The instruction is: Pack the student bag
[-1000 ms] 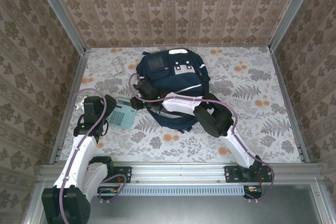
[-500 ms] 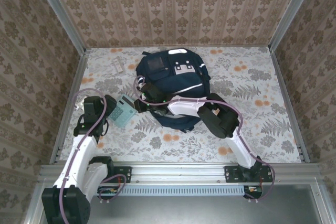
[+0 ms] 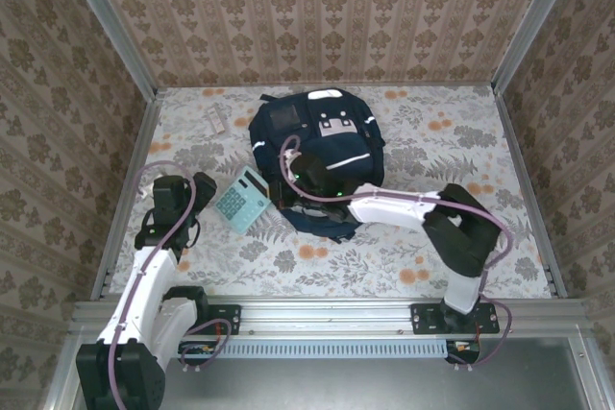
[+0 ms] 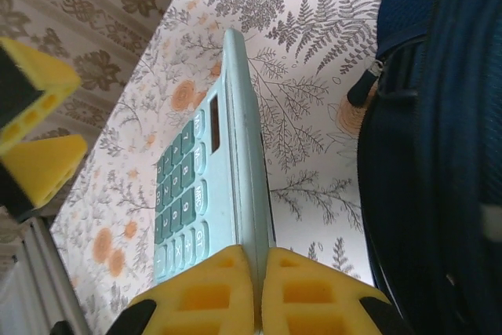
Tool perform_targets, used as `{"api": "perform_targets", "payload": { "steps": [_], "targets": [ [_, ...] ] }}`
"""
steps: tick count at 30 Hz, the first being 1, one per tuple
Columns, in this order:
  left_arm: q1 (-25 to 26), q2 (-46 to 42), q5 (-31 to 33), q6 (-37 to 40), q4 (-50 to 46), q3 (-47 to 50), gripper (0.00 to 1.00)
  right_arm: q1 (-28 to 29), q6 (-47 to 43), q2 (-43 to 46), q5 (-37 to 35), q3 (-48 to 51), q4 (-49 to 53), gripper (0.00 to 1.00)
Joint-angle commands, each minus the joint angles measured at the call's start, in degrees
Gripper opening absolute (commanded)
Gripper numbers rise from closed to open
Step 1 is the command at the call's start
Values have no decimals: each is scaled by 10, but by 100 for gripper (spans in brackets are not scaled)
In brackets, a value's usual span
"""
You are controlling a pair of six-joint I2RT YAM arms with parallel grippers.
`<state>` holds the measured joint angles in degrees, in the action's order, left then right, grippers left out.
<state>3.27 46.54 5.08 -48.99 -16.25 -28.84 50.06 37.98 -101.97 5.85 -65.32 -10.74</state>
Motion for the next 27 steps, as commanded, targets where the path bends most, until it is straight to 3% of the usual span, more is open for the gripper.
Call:
{"api": "perform_targets", "payload": {
  "steps": [1,8,15,18,27],
  "targets": [
    [12,6,-16,28,16,-13,99,-15,25,73,-20,52,-41,4],
    [102,32,-3,83,48,-40,97,-44,32,255,-71,181,2,5],
    [287,107,48,183,109,-88,95,-104,36,493,-120,287,123,8],
    [359,171,37,238,128,-127,92,-134,37,581,-133,308,193,8],
    [507,324,5,384,101,-237,73,-228,57,788,-169,348,373,8]
  ]
}}
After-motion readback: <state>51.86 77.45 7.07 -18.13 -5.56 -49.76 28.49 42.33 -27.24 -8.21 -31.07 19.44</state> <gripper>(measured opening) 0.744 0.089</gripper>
